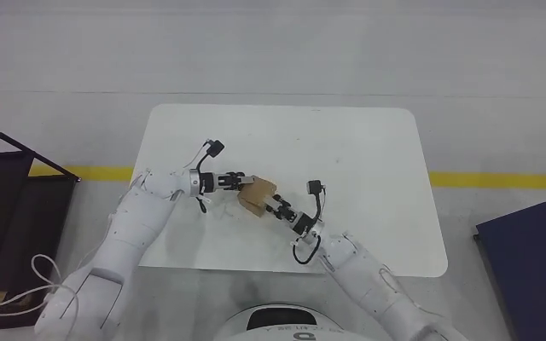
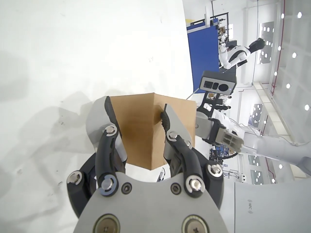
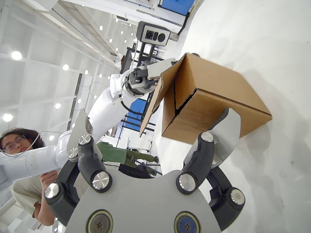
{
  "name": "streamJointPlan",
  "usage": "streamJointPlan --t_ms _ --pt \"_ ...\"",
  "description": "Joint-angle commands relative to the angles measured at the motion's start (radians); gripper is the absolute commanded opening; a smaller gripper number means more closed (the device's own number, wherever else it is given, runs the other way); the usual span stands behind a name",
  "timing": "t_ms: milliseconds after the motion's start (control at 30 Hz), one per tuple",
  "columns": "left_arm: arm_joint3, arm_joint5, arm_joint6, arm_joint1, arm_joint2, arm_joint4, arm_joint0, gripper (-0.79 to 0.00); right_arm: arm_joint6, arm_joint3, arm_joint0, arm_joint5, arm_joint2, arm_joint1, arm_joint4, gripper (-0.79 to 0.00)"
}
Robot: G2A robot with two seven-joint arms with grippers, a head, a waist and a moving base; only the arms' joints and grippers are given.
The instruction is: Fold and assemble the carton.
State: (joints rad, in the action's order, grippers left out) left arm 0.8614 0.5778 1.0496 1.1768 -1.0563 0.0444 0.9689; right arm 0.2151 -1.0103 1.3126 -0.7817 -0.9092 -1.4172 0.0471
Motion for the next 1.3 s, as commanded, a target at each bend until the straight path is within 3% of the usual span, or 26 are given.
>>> streamJointPlan --t_ms 0,333,767,1000,1267 --pt "0.012 0.005 0.005 -0.003 -0.005 0.020 0.013 -0.419 -0.010 0.004 -0.007 -0.004 -0.013 0.002 0.002 0.000" --pt "0.072 0.015 0.013 -0.014 -0.020 0.080 0.071 -0.425 -0.041 -0.027 -0.018 -0.019 -0.148 0.038 0.035 0.000" --pt "0.221 -0.029 -0.009 -0.040 -0.040 0.022 0.161 -0.413 0.073 -0.281 0.158 0.046 -0.232 0.085 0.076 0.000" --pt "0.284 -0.138 -0.062 -0.045 -0.014 -0.128 0.160 -0.397 0.120 -0.339 0.211 0.091 -0.277 0.105 0.088 0.000" --pt "0.301 -0.153 -0.072 -0.040 0.015 -0.154 0.127 -0.382 0.165 -0.367 0.239 0.123 -0.291 0.119 0.123 -0.025"
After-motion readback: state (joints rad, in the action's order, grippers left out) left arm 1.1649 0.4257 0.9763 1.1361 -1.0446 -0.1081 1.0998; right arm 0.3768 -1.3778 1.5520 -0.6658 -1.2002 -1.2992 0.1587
